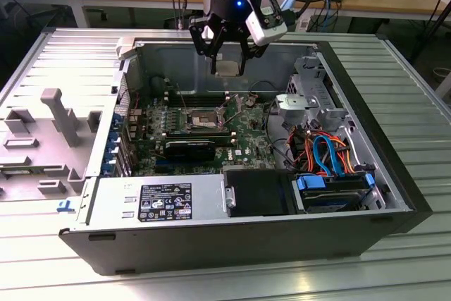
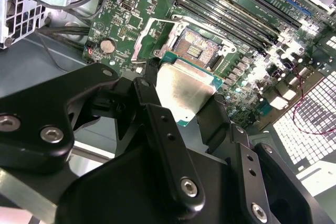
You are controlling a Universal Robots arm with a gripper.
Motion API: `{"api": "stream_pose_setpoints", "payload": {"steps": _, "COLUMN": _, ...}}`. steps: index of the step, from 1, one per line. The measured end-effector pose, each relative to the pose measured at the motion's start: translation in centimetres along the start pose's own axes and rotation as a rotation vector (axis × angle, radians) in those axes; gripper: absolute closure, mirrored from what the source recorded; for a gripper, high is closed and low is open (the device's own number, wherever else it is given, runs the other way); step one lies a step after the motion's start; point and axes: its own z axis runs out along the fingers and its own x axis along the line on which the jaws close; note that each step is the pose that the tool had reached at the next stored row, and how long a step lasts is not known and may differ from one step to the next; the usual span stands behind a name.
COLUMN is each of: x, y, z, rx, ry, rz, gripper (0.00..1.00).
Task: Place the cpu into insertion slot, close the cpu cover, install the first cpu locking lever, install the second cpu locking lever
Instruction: 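Place the cpu into insertion slot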
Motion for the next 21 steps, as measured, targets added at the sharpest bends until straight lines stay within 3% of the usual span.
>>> {"api": "stream_pose_setpoints", "payload": {"steps": 21, "x": -0.01, "y": -0.17, "z": 0.05, "rx": -0.0005, "ry": -0.0027, "rz": 0.030, "gripper": 0.45}}
